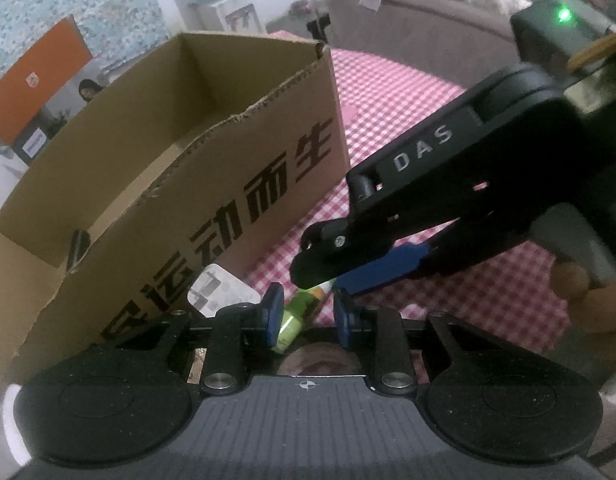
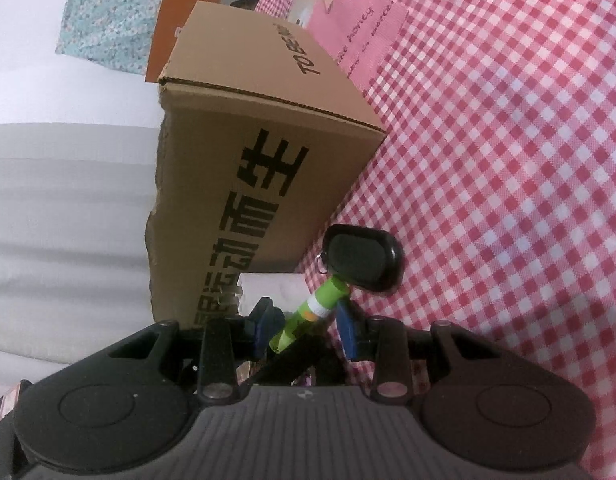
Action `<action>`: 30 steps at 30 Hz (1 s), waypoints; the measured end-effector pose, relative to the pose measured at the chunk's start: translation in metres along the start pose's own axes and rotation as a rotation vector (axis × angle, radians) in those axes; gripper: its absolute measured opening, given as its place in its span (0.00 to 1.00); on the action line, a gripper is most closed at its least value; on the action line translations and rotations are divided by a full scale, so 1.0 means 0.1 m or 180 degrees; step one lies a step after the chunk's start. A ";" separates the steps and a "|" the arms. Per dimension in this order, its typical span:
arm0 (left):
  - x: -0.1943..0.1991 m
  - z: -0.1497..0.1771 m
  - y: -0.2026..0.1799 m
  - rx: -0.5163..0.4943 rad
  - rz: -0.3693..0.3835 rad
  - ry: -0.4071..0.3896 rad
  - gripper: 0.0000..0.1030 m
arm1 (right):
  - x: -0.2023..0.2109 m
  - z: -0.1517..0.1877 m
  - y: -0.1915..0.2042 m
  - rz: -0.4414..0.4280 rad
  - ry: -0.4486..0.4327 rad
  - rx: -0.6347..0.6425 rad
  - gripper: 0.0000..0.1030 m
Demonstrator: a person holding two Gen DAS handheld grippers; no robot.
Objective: Organize rigid objects
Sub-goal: 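Grasp the green battery with the right tool, then carry the green battery into the box and release it beside the cylinder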
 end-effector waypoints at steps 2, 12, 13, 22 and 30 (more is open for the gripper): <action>-0.02 -0.03 0.00 -0.0039 -0.0025 0.0055 0.26 | -0.01 0.00 -0.01 0.0004 -0.0006 -0.0023 0.36; -0.08 -0.06 0.05 0.0090 0.0159 0.0130 0.15 | 0.08 -0.02 -0.11 -0.0084 -0.0039 -0.0128 0.36; -0.07 -0.06 0.06 0.0106 0.0180 0.0121 0.15 | 0.09 -0.02 -0.12 -0.0093 -0.0037 -0.0130 0.36; 0.18 0.00 0.10 0.0279 0.0272 -0.0123 0.14 | 0.10 0.10 -0.01 -0.0104 -0.0115 -0.0064 0.34; 0.69 0.08 0.24 0.0518 0.0204 -0.0548 0.14 | 0.24 0.30 0.52 -0.0139 -0.0288 0.0380 0.34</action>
Point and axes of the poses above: each gripper's, at about its wrist camera, not at the fingertips, and x roughly against the way its jaws point, y to its left, z to its underside, the point moved 1 cm from there along -x, roughly the way its jaws point, and after that the axes turned 3 degrees about x, right-handed, at the moved point
